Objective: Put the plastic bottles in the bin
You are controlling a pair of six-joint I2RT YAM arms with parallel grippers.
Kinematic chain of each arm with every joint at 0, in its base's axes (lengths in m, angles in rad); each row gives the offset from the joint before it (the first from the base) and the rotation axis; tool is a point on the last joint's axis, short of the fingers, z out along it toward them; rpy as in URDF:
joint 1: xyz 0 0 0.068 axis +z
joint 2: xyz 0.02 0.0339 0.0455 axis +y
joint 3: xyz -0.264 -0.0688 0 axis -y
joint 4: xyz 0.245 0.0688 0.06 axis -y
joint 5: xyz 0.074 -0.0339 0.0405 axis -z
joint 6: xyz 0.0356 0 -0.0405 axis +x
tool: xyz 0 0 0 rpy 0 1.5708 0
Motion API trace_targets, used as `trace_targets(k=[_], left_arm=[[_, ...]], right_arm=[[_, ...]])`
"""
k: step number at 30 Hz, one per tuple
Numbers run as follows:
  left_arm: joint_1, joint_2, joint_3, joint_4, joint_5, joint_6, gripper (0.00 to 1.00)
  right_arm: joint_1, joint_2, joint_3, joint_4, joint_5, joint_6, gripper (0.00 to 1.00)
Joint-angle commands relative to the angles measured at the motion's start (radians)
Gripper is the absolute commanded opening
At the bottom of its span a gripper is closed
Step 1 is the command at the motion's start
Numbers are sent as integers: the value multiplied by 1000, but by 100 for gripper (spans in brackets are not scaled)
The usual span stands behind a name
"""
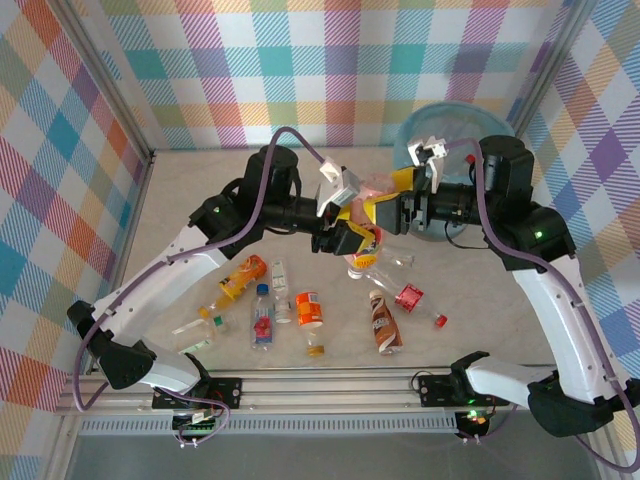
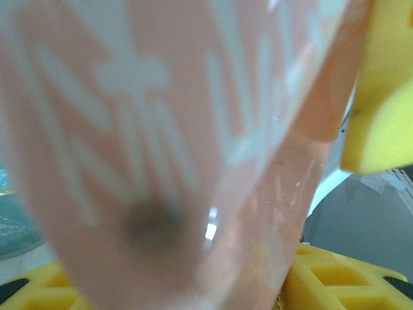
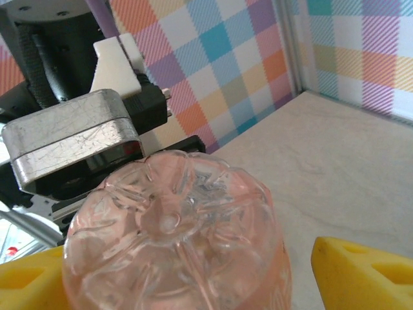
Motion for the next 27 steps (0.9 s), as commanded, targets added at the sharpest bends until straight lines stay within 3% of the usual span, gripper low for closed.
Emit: trace_targets(k=[1, 8, 17, 23, 27], left_arm=[[-10, 16, 50, -32, 70, 28, 52], [-9, 42, 86, -82, 97, 59, 52], [-9, 23, 68, -49, 59, 48, 57], [-10, -35, 2, 74, -79, 1, 81], [-10, -75, -30, 145, -206, -21, 86]], right_arm=[[2, 11, 15, 18, -65, -16, 82], [2, 8, 12, 13, -69, -21, 78], [2, -6, 19, 3, -10, -34, 58], [2, -3, 72, -22, 125, -28, 50], [2, 3, 122, -44, 296, -21, 47]])
